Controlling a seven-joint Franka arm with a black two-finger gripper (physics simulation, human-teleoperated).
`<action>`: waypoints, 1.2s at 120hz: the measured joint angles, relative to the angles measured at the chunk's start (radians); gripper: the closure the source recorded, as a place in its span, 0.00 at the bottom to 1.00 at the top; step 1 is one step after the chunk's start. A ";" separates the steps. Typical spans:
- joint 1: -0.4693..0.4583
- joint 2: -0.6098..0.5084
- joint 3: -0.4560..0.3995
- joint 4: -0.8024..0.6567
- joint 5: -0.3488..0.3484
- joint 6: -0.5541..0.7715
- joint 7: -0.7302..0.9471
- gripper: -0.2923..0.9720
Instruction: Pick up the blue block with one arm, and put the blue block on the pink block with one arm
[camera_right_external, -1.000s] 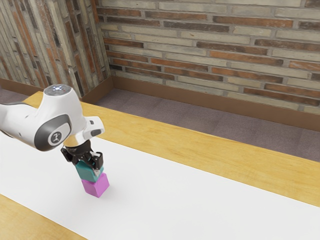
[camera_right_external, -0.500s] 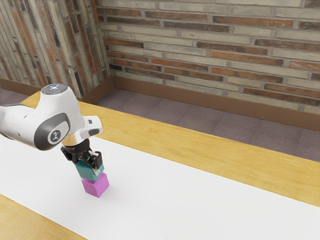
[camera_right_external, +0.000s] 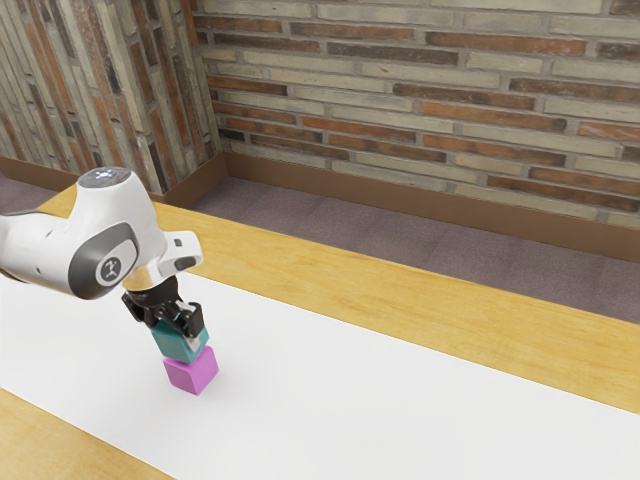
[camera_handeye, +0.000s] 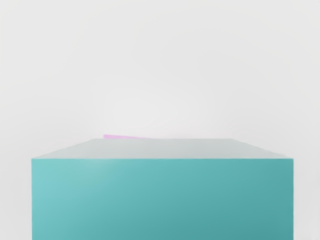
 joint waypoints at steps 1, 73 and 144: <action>0.000 0.000 0.000 0.000 0.000 0.000 0.001 0.48; 0.000 0.006 0.000 -0.006 -0.017 -0.001 0.025 0.48; 0.005 -0.003 0.006 -0.008 -0.018 -0.002 0.096 0.48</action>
